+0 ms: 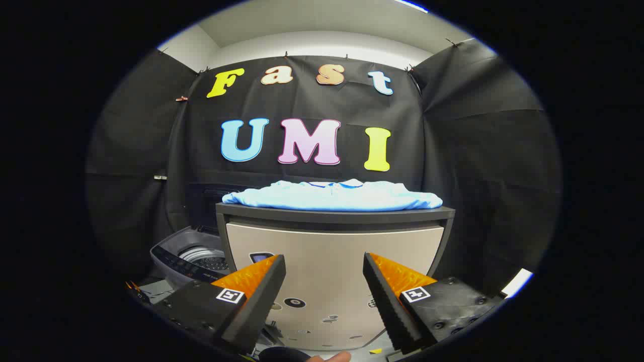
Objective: Put the clothes into the washing machine and then close the washing machine lid.
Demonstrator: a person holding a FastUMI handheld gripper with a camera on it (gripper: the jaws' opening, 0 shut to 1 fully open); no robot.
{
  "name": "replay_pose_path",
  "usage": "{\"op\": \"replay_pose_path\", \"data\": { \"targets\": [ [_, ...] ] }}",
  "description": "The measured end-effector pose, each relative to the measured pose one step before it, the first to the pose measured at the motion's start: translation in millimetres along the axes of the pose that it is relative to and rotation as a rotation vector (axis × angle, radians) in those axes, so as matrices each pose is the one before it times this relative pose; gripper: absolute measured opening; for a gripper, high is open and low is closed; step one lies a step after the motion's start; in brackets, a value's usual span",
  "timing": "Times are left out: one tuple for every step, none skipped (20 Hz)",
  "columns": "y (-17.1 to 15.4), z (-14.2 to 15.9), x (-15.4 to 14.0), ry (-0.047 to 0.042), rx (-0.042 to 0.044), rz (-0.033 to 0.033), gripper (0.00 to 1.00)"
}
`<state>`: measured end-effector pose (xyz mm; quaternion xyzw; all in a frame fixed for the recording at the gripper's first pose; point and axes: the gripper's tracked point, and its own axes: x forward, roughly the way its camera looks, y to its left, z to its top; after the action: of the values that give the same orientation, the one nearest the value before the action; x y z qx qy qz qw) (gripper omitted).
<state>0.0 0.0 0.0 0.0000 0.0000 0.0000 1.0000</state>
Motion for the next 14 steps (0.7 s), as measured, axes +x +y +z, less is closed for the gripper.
{"op": "replay_pose_path", "data": {
  "targets": [
    [-1.06, 0.1, -0.27, -0.00098, 0.00039, -0.00472, 0.98],
    [-0.75, -0.63, 0.04, 0.00117, 0.00113, -0.00226, 0.98],
    [-1.79, 0.23, 0.26, -0.00021, 0.00137, -0.00407, 0.98],
    [-1.45, 0.27, 0.69, -0.0006, -0.00052, -0.00329, 0.98],
    [-0.7, 0.49, 0.29, -0.00004, -0.00128, -0.00367, 0.98],
    [-0.87, 0.31, -0.75, -0.00208, -0.00274, -0.00338, 0.97],
    [-0.56, 1.11, 0.98, -0.00105, 0.00165, -0.00015, 0.97],
    [0.86, 0.94, -0.45, -0.00304, 0.00449, 0.00279, 0.98],
    [1.01, 1.55, 1.2, -0.00356, 0.00468, 0.00303, 0.98],
    [-0.95, 0.73, -0.52, -0.00142, 0.00259, -0.00131, 0.98],
    [-0.1, -0.19, 0.46, -0.0008, -0.00035, -0.00048, 0.97],
    [-0.39, -0.39, -0.37, 0.00051, 0.00036, 0.00057, 0.97],
    [0.05, -0.37, 0.52, 0.00076, 0.00082, 0.00075, 0.98],
    [-0.45, 0.58, -0.04, 0.00003, 0.00131, -0.00068, 0.98]
  ]
}}
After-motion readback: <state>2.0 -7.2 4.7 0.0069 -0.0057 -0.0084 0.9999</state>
